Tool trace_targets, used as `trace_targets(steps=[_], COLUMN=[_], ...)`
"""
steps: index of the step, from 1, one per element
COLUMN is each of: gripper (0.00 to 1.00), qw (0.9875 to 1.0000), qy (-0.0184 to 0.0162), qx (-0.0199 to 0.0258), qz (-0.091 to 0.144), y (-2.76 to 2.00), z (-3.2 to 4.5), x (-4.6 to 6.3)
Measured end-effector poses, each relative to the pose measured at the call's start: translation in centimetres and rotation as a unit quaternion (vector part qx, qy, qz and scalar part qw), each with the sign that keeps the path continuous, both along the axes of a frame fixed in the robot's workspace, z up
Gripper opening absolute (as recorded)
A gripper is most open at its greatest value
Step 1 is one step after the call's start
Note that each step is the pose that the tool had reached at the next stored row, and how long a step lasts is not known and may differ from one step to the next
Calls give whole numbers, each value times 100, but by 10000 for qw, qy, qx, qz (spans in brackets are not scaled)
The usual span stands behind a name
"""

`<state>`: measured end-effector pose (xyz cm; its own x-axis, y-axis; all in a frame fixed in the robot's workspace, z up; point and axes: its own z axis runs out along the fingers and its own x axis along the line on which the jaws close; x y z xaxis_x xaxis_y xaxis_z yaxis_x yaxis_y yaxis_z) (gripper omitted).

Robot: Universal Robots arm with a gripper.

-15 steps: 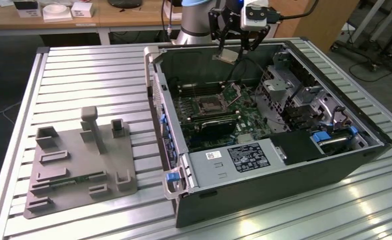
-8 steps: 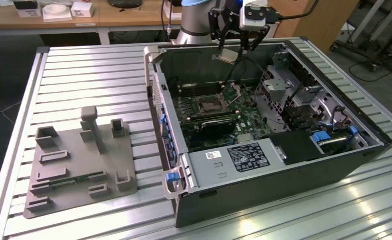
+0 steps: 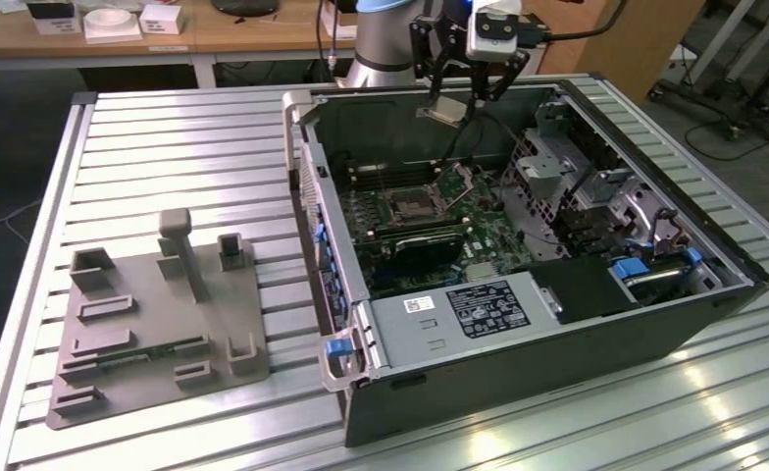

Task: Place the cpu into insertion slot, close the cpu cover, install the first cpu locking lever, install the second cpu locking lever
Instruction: 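Place the cpu into insertion slot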

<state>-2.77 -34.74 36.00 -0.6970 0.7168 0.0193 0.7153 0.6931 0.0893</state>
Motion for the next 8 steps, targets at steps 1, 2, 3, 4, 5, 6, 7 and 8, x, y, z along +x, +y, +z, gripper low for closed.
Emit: trace_targets(steps=[1,2,3,4,5,6,7,8], gripper=[54,54,54,54,54,54,54,54], qw=[10000,10000,10000,10000,10000,10000,10000,10000], qy=[0,0,0,0,0,0,0,0], qx=[0,0,0,0,0,0,0,0], qz=[-17,-31,-43,-48,-51,-53,-55,-55], y=[0,0,0,0,0,0,0,0], z=[0,-1,-1,-1,-1,-1,-1,-2], x=[0,0,0,0,0,-1,-1,0])
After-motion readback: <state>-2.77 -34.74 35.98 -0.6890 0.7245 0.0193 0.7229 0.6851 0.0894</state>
